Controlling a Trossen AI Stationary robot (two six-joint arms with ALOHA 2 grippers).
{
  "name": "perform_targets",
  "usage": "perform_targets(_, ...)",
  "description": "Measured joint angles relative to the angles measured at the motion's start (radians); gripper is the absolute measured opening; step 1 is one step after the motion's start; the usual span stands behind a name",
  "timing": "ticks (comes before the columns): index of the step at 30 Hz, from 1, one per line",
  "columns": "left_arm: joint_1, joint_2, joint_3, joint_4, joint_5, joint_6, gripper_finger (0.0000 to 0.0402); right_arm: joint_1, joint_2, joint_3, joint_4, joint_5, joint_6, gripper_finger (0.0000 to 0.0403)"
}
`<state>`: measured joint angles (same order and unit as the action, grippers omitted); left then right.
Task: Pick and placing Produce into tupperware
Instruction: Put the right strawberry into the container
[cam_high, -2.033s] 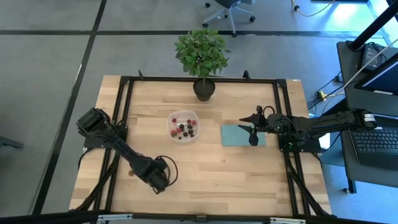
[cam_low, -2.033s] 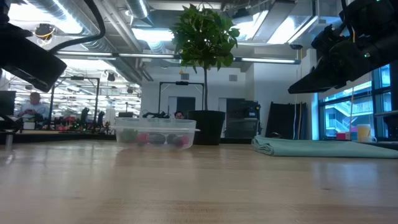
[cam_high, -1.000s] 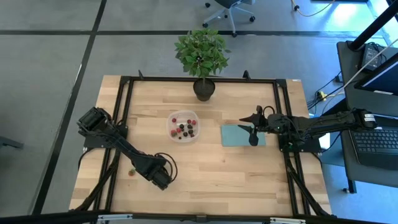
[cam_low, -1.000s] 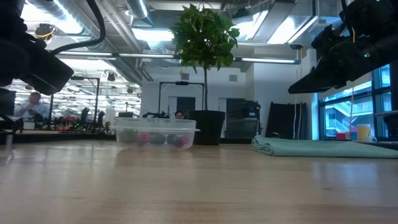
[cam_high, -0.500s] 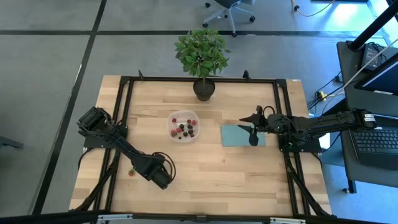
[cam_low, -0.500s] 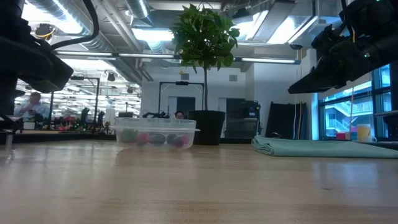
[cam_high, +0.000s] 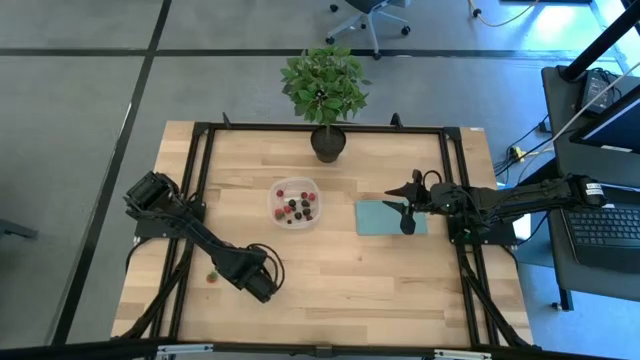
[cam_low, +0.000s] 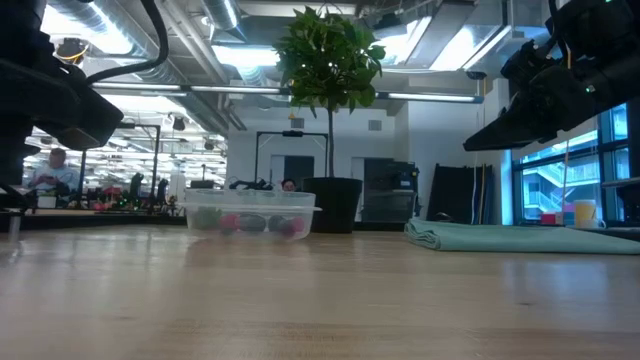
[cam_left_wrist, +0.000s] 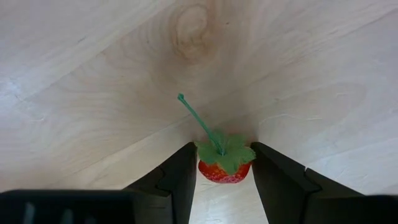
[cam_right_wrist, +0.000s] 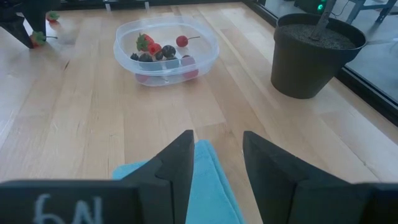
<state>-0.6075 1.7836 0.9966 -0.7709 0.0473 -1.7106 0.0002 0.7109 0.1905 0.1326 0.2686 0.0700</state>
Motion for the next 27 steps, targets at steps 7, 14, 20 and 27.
perform_targets(7, 0.0, 0.0, 0.0, 0.0, 0.004, 0.05, 0.013, 0.0, 0.0, 0.0, 0.0, 0.0, 0.0, 0.0141)
perform_targets(14, 0.0, 0.0, 0.0, -0.001, 0.006, 0.073, 0.0105, 0.0, 0.0, 0.0, -0.002, 0.0, 0.0, 0.0141)
perform_targets(20, 0.0, 0.0, 0.0, 0.001, 0.008, 0.12, 0.012, 0.0, 0.0, 0.0, -0.003, 0.0, 0.0, 0.0141)
perform_targets(27, 0.018, 0.0, 0.0, 0.0, 0.021, 0.286, 0.0105, 0.0, 0.0, 0.0, -0.003, 0.0, 0.0, 0.0141)
